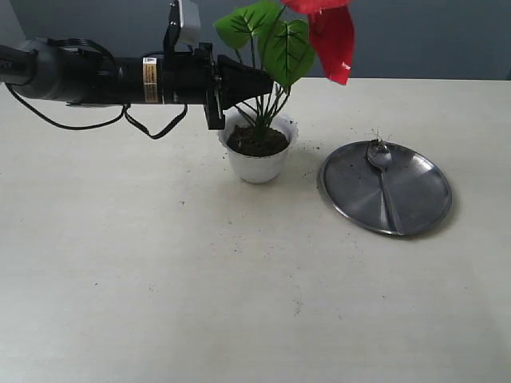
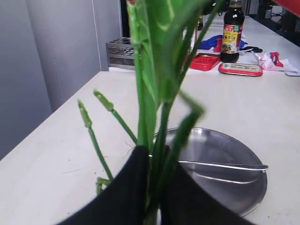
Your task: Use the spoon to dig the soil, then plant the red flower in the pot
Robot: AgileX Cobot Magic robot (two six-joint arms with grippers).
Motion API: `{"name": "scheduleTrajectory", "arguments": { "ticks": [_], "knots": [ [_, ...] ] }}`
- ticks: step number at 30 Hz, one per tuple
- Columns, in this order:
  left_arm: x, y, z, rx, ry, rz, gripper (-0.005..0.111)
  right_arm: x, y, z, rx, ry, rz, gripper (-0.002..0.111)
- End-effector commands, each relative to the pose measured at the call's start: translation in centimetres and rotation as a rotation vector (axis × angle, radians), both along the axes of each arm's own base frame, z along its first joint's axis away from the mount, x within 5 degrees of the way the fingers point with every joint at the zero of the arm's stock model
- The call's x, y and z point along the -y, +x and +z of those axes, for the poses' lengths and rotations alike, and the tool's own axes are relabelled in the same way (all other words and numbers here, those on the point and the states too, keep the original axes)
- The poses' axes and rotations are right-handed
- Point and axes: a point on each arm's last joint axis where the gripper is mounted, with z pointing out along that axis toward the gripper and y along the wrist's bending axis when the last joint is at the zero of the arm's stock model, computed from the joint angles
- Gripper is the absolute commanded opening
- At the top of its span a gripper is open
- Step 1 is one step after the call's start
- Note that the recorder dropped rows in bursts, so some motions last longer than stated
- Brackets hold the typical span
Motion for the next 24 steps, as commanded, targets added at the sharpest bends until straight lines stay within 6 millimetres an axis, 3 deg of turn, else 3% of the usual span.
{"name": "scheduleTrajectory", "arguments": {
  "ticks": [1, 7, 18, 24],
  "knots": [
    [-0.3, 0.2, -2.3, -0.038, 0.105, 0.023, 0.000, 0.0, 0.0, -0.1, 0.009, -0.006, -0.003, 0.000],
    [-0.4, 0.1, -4.0, -0.078, 0.082, 0.004, 0.000, 0.0, 0.0, -0.1, 0.009, -0.006, -0.003, 0.000],
    [-3.2, 0.6, -3.2, -0.073, 0.008, 0.038, 0.000, 0.0, 0.0, -0.1, 0.009, -0.006, -0.003, 0.000],
    [-3.0, 0.6, -3.1, -0.074, -0.007, 0.046, 0.000, 0.0, 0.0, -0.1, 0.009, -0.006, -0.003, 0.000]
  ]
}}
